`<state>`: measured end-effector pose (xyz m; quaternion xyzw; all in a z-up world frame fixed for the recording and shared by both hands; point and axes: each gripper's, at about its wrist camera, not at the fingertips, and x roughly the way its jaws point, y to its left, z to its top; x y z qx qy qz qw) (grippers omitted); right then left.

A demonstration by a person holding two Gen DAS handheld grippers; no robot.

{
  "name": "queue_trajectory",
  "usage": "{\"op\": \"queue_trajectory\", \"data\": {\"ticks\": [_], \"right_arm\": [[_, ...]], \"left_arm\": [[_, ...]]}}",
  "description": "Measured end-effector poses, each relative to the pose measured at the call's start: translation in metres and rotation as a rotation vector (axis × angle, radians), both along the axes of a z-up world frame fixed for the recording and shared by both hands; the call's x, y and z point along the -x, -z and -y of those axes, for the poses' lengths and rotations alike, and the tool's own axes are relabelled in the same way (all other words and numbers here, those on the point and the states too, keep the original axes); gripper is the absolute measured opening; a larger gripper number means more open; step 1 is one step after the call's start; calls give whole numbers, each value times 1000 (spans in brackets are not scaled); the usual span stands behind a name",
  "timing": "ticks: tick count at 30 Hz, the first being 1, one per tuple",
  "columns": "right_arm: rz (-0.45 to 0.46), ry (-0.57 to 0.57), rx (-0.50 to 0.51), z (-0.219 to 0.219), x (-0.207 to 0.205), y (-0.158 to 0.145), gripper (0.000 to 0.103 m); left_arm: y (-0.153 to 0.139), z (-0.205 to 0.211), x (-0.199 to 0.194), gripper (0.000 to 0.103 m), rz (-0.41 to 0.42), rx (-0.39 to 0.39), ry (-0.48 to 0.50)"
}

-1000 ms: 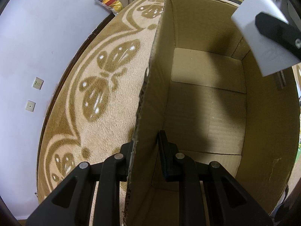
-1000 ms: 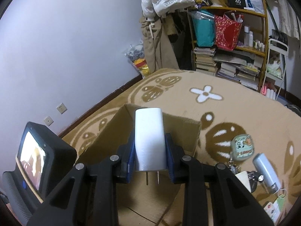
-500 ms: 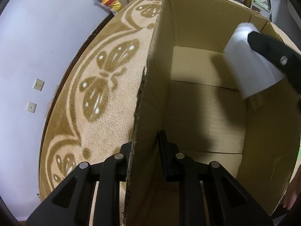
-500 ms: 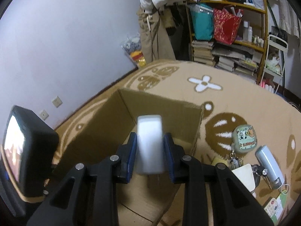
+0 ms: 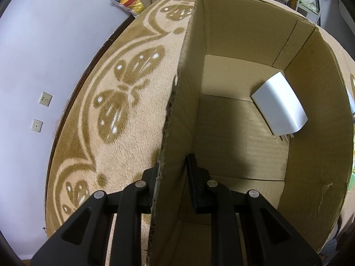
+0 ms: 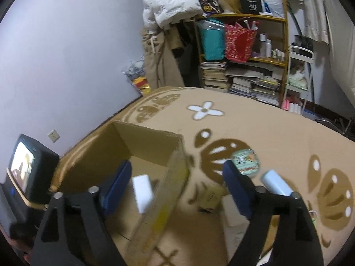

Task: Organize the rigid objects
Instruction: 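Grasp the white square charger with the right tool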

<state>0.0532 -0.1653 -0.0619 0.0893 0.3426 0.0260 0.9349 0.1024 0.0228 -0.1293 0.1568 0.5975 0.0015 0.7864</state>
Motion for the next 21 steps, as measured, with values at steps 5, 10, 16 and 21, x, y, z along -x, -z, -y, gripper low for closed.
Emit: {"op": "queue_trajectory", "data": {"ticks": [5,10,16,21], "right_arm": [[-62,53,58,19,-1,15,96],[-90,125,136,43,6,34,96],[-134,129,117,60,7,52,96],[-142,119,110,60,10,64,96]], "left_arm": [[0,-1,-1,19,-2,2,-3],[-1,-6,-3,19,-7,15,-11],[0,-6,-2,19,-5,7,-6],[0,-5,-2,19,-6,10,-7]]}}
